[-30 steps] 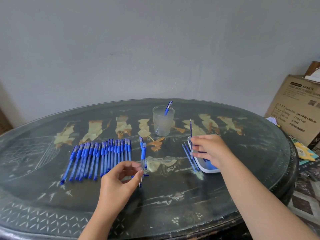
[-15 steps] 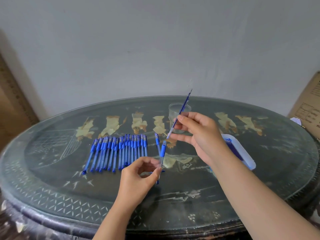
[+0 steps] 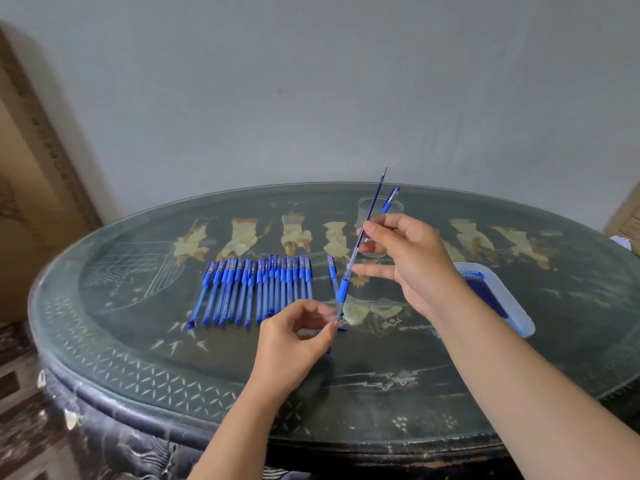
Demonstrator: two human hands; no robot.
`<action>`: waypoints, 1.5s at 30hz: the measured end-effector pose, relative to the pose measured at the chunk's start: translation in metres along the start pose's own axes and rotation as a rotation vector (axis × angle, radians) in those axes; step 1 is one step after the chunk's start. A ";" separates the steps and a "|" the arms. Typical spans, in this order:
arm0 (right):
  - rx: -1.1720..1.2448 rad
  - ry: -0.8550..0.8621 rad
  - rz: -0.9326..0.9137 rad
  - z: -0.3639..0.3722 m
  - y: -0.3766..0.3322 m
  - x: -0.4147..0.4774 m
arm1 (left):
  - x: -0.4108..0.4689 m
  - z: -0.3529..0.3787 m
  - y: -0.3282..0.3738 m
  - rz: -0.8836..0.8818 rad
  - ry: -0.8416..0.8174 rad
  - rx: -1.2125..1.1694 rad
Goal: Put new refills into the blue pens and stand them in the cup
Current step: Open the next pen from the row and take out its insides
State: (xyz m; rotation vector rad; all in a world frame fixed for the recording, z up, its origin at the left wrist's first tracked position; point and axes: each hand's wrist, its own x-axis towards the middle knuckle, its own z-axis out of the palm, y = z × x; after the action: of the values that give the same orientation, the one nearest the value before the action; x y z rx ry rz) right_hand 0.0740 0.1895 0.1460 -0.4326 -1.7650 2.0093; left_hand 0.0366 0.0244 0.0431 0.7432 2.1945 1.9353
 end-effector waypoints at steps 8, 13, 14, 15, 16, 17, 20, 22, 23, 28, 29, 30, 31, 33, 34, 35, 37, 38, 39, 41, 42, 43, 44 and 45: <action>-0.019 -0.008 0.028 -0.002 0.001 0.001 | 0.000 0.000 -0.001 0.004 -0.013 0.020; -0.006 -0.013 0.037 -0.003 0.002 0.001 | 0.001 0.000 -0.001 -0.002 -0.015 0.014; 0.000 -0.017 0.034 -0.003 0.002 0.001 | 0.001 0.000 -0.001 -0.003 -0.015 0.014; 0.005 -0.021 0.031 -0.003 0.002 0.000 | 0.001 0.000 -0.001 -0.004 -0.016 0.013; 0.007 -0.025 0.028 -0.003 0.003 0.000 | 0.000 0.000 -0.001 -0.005 -0.017 0.012; 0.006 -0.026 0.024 -0.003 0.003 0.000 | 0.000 0.000 -0.001 -0.005 -0.019 0.011; 0.006 -0.022 0.013 -0.004 0.004 0.000 | 0.000 -0.001 -0.001 -0.004 -0.019 0.015; 0.027 -0.023 0.015 -0.004 0.006 0.000 | 0.000 -0.001 -0.001 -0.005 -0.022 0.016; 0.038 -0.023 0.018 -0.004 0.007 0.000 | 0.000 -0.001 0.000 -0.005 -0.024 0.017; 0.060 -0.025 0.014 -0.004 0.010 0.000 | 0.000 -0.002 0.001 -0.008 -0.032 0.031; 0.058 -0.024 0.015 -0.004 0.011 0.000 | 0.000 -0.003 0.001 -0.008 -0.034 0.033; 0.052 -0.023 0.016 -0.004 0.011 0.000 | 0.000 -0.003 0.000 -0.006 -0.036 0.039; 0.038 -0.018 0.011 -0.004 0.011 0.000 | 0.000 -0.003 0.000 -0.006 -0.038 0.046; -0.015 -0.007 -0.018 -0.004 0.012 -0.001 | 0.000 -0.004 0.000 -0.010 -0.043 0.055; -0.057 -0.008 -0.041 -0.005 0.013 -0.001 | -0.001 -0.004 0.000 -0.013 -0.042 0.055; -0.106 -0.018 -0.064 -0.004 0.014 -0.002 | -0.001 -0.004 0.001 -0.015 -0.035 0.051; -0.196 -0.058 -0.091 -0.002 0.017 -0.006 | -0.001 -0.004 0.002 -0.014 -0.005 0.025; -0.233 -0.079 -0.095 -0.001 0.020 -0.007 | 0.000 -0.005 0.002 -0.010 0.013 0.012; -0.264 -0.099 -0.097 0.001 0.023 -0.009 | 0.001 -0.005 0.002 -0.006 0.028 0.006; -0.299 -0.140 -0.091 0.004 0.028 -0.011 | 0.001 -0.007 0.002 -0.009 0.050 -0.003; -0.306 -0.157 -0.080 0.006 0.030 -0.012 | 0.000 -0.008 0.002 -0.015 0.057 -0.009; -0.305 -0.170 -0.065 0.007 0.032 -0.012 | 0.000 -0.009 0.002 -0.021 0.065 -0.011; -0.299 -0.179 -0.048 0.007 0.034 -0.013 | -0.001 -0.011 0.001 -0.025 0.076 -0.005; -0.292 -0.184 -0.033 0.007 0.035 -0.013 | -0.001 -0.014 -0.001 -0.030 0.092 0.004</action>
State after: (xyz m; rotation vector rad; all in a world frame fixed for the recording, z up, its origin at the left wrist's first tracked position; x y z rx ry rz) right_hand 0.0777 0.1732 0.1116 -0.3118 -2.1768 1.8228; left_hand 0.0315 0.0115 0.0449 0.6303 2.2488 1.9898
